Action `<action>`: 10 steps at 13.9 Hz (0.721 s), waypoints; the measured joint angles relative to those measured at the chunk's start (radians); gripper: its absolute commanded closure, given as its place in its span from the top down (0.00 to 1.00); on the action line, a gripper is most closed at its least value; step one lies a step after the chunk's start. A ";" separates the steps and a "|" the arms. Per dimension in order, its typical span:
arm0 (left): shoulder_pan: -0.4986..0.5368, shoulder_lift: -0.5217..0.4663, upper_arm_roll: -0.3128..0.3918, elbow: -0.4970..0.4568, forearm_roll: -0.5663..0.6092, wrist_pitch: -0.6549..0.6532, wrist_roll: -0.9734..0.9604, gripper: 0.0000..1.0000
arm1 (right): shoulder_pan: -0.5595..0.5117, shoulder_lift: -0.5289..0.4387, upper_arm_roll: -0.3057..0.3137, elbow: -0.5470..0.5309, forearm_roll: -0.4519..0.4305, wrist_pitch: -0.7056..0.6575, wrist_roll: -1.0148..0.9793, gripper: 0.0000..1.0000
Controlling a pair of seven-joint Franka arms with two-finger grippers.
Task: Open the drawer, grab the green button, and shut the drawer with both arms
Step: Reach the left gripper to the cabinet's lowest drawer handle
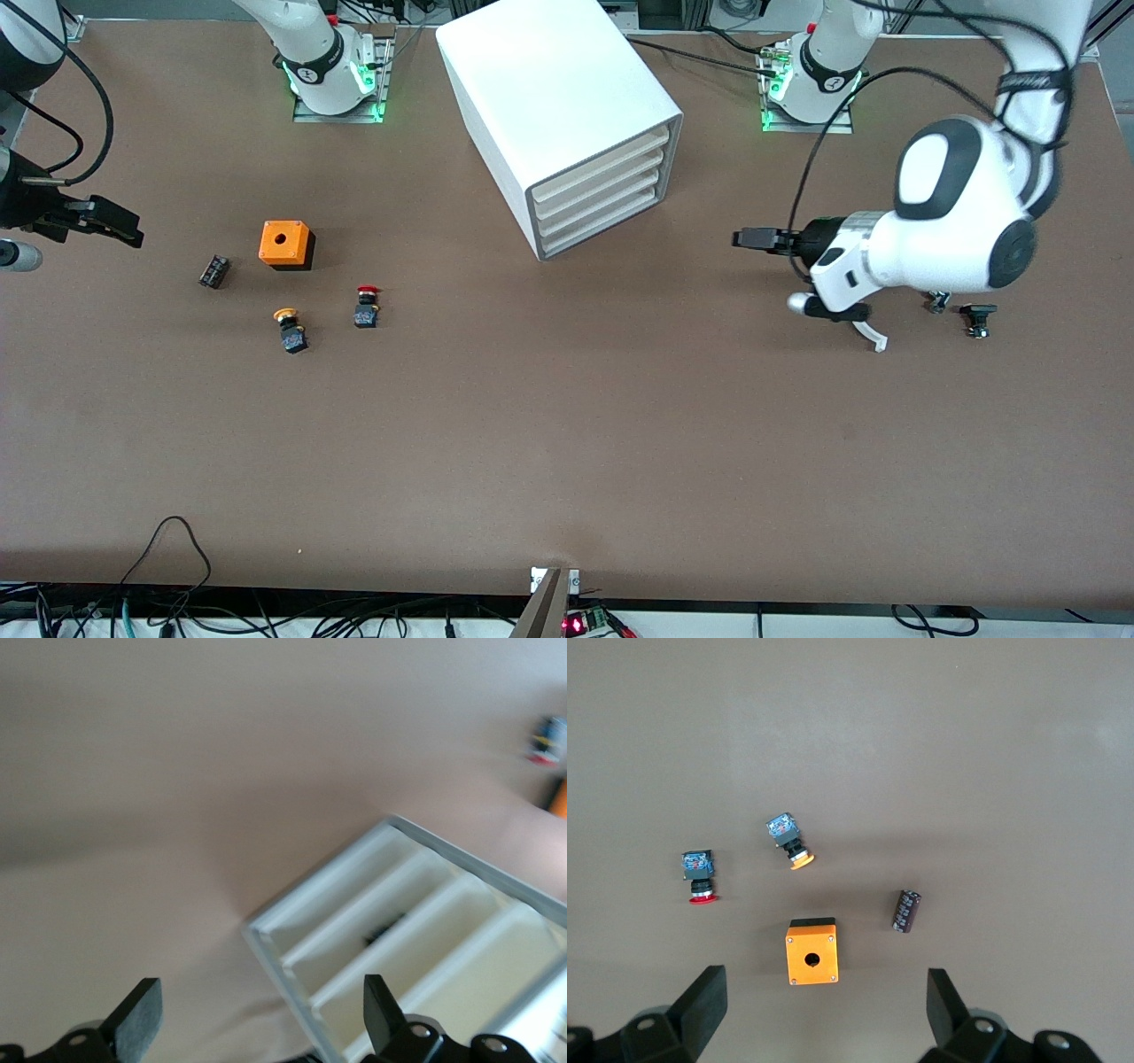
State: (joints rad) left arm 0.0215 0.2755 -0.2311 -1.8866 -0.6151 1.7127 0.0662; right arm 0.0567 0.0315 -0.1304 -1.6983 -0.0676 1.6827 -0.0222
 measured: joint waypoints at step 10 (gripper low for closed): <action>-0.166 0.266 -0.042 -0.215 -0.390 0.161 0.542 0.94 | 0.000 -0.001 -0.006 -0.001 0.000 -0.002 -0.021 1.00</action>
State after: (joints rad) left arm -0.1449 0.5413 -0.2730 -2.1015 -1.0047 1.8741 0.6080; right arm 0.0565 0.0306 -0.1364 -1.6991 -0.0675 1.6803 -0.0428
